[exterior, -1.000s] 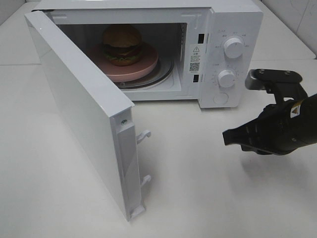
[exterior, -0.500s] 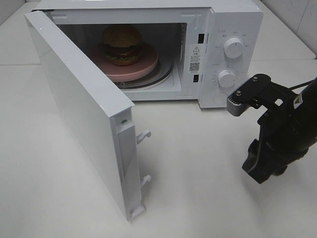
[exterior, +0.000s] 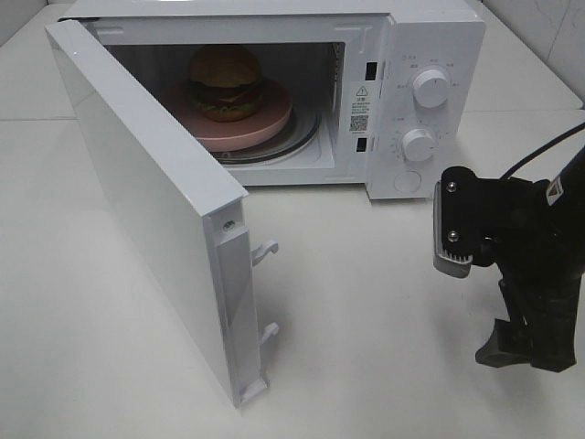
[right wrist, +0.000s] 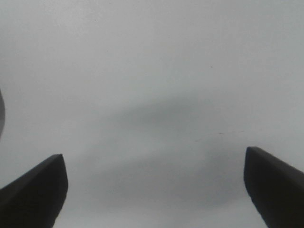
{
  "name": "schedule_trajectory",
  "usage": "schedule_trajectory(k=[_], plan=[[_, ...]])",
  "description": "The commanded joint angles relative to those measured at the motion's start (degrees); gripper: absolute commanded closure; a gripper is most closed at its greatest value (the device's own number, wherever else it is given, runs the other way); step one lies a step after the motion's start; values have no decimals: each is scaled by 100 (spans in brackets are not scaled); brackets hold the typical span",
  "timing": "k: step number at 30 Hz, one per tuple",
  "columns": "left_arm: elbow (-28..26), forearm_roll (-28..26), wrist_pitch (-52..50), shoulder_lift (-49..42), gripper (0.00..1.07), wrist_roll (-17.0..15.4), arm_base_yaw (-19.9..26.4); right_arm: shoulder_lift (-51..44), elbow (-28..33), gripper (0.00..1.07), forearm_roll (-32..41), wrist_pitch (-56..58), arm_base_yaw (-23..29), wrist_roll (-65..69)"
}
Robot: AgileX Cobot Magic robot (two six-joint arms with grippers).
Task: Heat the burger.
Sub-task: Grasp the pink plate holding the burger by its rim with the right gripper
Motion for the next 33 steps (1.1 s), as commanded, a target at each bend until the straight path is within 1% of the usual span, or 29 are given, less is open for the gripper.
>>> schedule_trajectory(k=[1, 3, 4, 5, 6, 7, 8, 9, 10, 11, 12, 13, 15, 18, 19, 20, 21, 22, 23, 24, 26, 27, 30, 31, 33], plan=[[29, -52, -40, -109, 7, -34, 17, -17, -172, 9, -252, 34, 0, -309], [29, -52, -40, -109, 7, -34, 17, 11, -510, 9, -430, 69, 17, -309], [29, -52, -40, -109, 7, -34, 17, 11, -510, 9, -430, 69, 17, -309], [29, -52, -40, -109, 7, -34, 17, 126, -768, 9, -516, 189, 166, -395], [29, -52, -40, -109, 7, -34, 17, 201, -888, 9, -521, 264, 246, -476], [29, -52, -40, -109, 7, -34, 17, 201, -888, 9, -521, 264, 246, -476], [29, -52, -40, -109, 7, -34, 17, 447, -1203, 9, -487, 407, 441, -699], [29, -52, -40, -109, 7, -34, 17, 561, -1335, 9, -447, 441, 504, -762], [29, -52, -40, -109, 7, -34, 17, 561, -1335, 9, -447, 441, 504, -762], [29, -52, -40, -109, 7, -34, 17, 865, -1656, 9, -367, 481, 636, -957], [29, -52, -40, -109, 7, -34, 17, 1014, -1822, 9, -367, 498, 710, -1071], [29, -52, -40, -109, 7, -34, 17, 1014, -1822, 9, -367, 498, 710, -1071], [29, -52, -40, -109, 7, -34, 17, 1547, -2464, 9, -304, 682, 871, -1387], [29, -52, -40, -109, 7, -34, 17, 1702, -2613, 9, -292, 756, 871, -1484], [29, -52, -40, -109, 7, -34, 17, 2000, -2905, 9, -252, 900, 871, -1604], [29, -52, -40, -109, 7, -34, 17, 2143, -3071, 9, -252, 991, 871, -1644], [29, -52, -40, -109, 7, -34, 17, 2143, -3071, 9, -252, 991, 871, -1644], [29, -52, -40, -109, 7, -34, 17, 2366, -3346, 9, -252, 1106, 871, -1679], [29, -52, -40, -109, 7, -34, 17, 2464, -3484, 9, -252, 1140, 871, -1679], [29, -52, -40, -109, 7, -34, 17, 2464, -3484, 9, -252, 1140, 871, -1679], [29, -52, -40, -109, 7, -34, 17, 2670, -3816, 9, -252, 1220, 940, -1690], [29, -52, -40, -109, 7, -34, 17, 2670, -3816, 9, -252, 1220, 940, -1690], [29, -52, -40, -109, 7, -34, 17, 3019, -4360, 9, -201, 1444, 1140, -1937], [29, -52, -40, -109, 7, -34, 17, 3019, -4360, 9, -201, 1444, 1140, -1937], [29, -52, -40, -109, 7, -34, 17, 3237, -4675, 9, -97, 1507, 1209, -2080]])
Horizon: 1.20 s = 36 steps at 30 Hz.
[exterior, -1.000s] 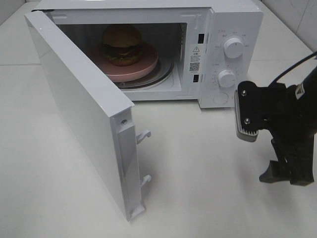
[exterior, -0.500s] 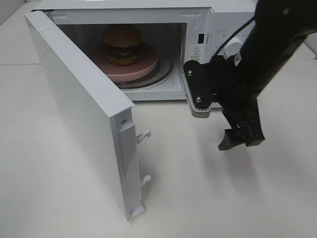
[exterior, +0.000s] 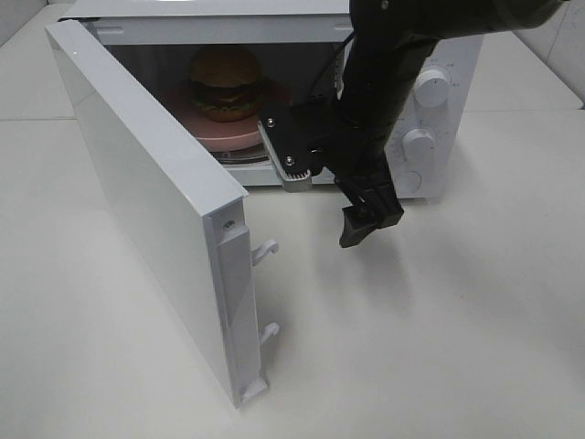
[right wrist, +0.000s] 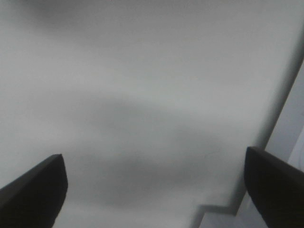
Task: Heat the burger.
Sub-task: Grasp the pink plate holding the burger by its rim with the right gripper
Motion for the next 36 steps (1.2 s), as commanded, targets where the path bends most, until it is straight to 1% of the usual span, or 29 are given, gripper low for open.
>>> schedule_trajectory(k=[1, 3, 4, 6, 8, 9, 13, 15, 17, 18, 20, 21, 23, 24, 25, 27, 28, 29, 30, 32, 36], plan=[[29, -52, -40, -109, 7, -34, 17, 189, -258, 9, 155, 138, 63, -189], [29, -52, -40, -109, 7, -34, 17, 350, -533, 9, 183, 143, 126, -223], [29, -52, -40, -109, 7, -34, 17, 350, -533, 9, 183, 143, 126, -223], [29, -52, -40, -109, 7, -34, 17, 481, -785, 9, 183, 195, 138, -223], [29, -52, -40, -109, 7, -34, 17, 521, -865, 9, 183, 218, 138, -223], [29, -52, -40, -109, 7, -34, 17, 625, -1026, 9, 183, 252, 138, -223], [29, -52, -40, -109, 7, -34, 17, 739, -1203, 9, 183, 269, 138, -223], [29, -52, -40, -109, 7, -34, 17, 877, -1444, 9, 218, 355, 138, -218], [29, -52, -40, -109, 7, -34, 17, 945, -1536, 9, 269, 418, 138, -218], [29, -52, -40, -109, 7, -34, 17, 1054, -1753, 9, 361, 556, 138, -218], [29, -52, -40, -109, 7, -34, 17, 1106, -1845, 9, 418, 613, 138, -218], [29, -52, -40, -109, 7, -34, 17, 1215, -2114, 9, 510, 739, 138, -212], [29, -52, -40, -109, 7, -34, 17, 1261, -2223, 9, 550, 779, 138, -212], [29, -52, -40, -109, 7, -34, 17, 1358, -2504, 9, 636, 859, 138, -212], [29, -52, -40, -109, 7, -34, 17, 1358, -2504, 9, 636, 859, 138, -212], [29, -52, -40, -109, 7, -34, 17, 1558, -2882, 9, 751, 951, 138, -212], [29, -52, -40, -109, 7, -34, 17, 1558, -2882, 9, 751, 951, 138, -212], [29, -52, -40, -109, 7, -34, 17, 1667, -3111, 9, 745, 1008, 189, -212], [29, -52, -40, -109, 7, -34, 17, 1667, -3111, 9, 745, 1008, 189, -212], [29, -52, -40, -109, 7, -34, 17, 1782, -3352, 9, 756, 1008, 189, -212], [29, -52, -40, -109, 7, -34, 17, 1954, -3564, 9, 733, 1014, 241, -149]])
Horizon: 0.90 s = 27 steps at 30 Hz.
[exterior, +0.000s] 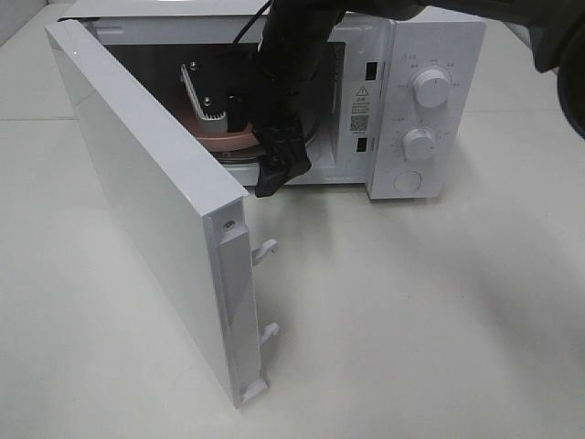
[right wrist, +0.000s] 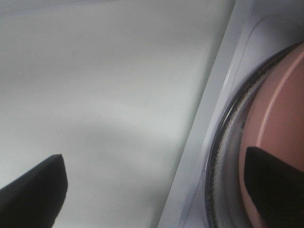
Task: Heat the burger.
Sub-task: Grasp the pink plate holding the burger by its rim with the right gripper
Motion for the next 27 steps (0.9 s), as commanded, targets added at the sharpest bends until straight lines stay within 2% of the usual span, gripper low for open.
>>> schedule_trajectory(k=[1, 14, 27], plan=[[29, -52, -40, -109, 7, -34, 17, 195, -235, 9, 46, 74, 52, 92], [29, -52, -40, -109, 7, -34, 17, 751, -1003, 9, 6, -92, 63, 1163], [29, -52, -40, -109, 7, -34, 17, 848, -1112, 9, 6, -435, 63, 1381]])
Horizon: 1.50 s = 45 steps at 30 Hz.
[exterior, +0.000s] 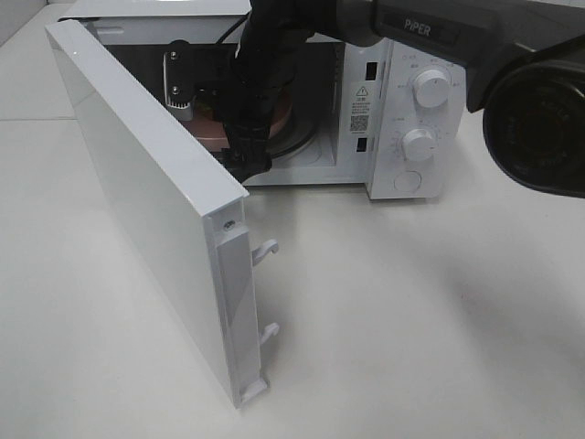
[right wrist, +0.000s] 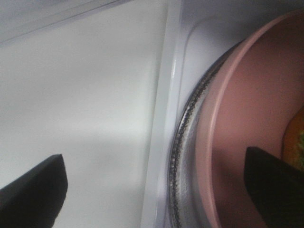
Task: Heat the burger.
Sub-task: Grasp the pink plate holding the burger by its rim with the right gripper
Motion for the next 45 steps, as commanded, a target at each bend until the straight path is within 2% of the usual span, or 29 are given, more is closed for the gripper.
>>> schedule_trajectory(k=[1, 14, 21, 45], plan=[[29, -52, -40, -109, 7, -34, 17, 57, -52, 9, 17, -40, 17, 160], [29, -52, -40, -109, 7, -34, 17, 57, -52, 9, -11, -126, 17, 344], [29, -52, -40, -109, 7, -34, 17, 69, -52, 9, -384, -487, 17, 819], [29, -52, -40, -109, 7, -34, 17, 481, -52, 9, -92, -573, 17, 751]])
